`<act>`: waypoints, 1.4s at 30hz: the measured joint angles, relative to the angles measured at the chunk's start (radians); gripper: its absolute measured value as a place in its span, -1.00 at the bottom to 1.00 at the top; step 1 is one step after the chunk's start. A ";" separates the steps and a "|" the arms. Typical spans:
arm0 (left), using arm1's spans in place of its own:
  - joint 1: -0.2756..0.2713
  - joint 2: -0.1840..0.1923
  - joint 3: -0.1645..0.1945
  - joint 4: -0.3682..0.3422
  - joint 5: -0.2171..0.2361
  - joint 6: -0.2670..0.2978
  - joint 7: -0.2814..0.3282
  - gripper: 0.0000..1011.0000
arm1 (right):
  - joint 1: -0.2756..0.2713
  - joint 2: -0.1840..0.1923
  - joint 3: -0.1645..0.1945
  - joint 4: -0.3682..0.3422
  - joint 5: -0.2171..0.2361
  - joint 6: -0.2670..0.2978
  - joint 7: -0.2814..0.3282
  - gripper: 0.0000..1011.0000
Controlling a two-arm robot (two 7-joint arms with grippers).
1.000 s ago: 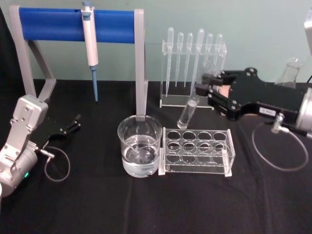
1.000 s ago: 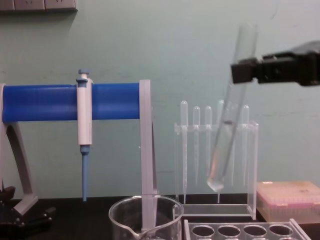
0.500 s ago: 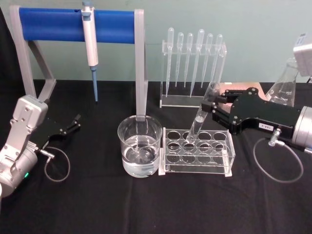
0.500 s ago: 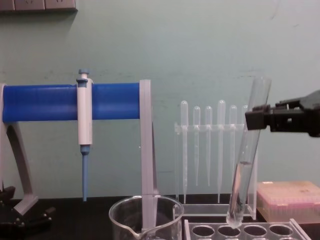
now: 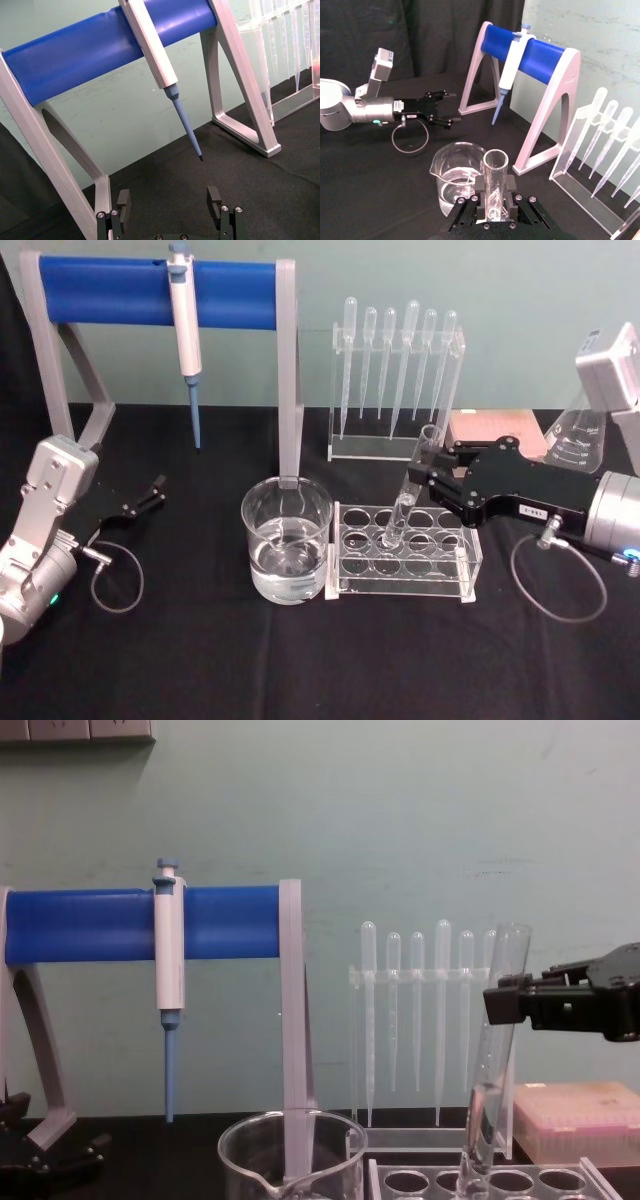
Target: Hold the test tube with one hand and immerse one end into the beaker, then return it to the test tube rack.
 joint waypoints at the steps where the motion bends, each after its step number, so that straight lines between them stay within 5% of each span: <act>1: 0.000 0.000 0.000 0.000 0.000 0.000 0.000 0.98 | 0.001 -0.003 -0.002 0.005 -0.003 0.001 0.000 -0.53; 42: 0.000 0.000 0.000 0.000 0.000 0.000 0.000 0.98 | -0.020 -0.082 -0.036 0.099 -0.119 -0.030 -0.003 -0.53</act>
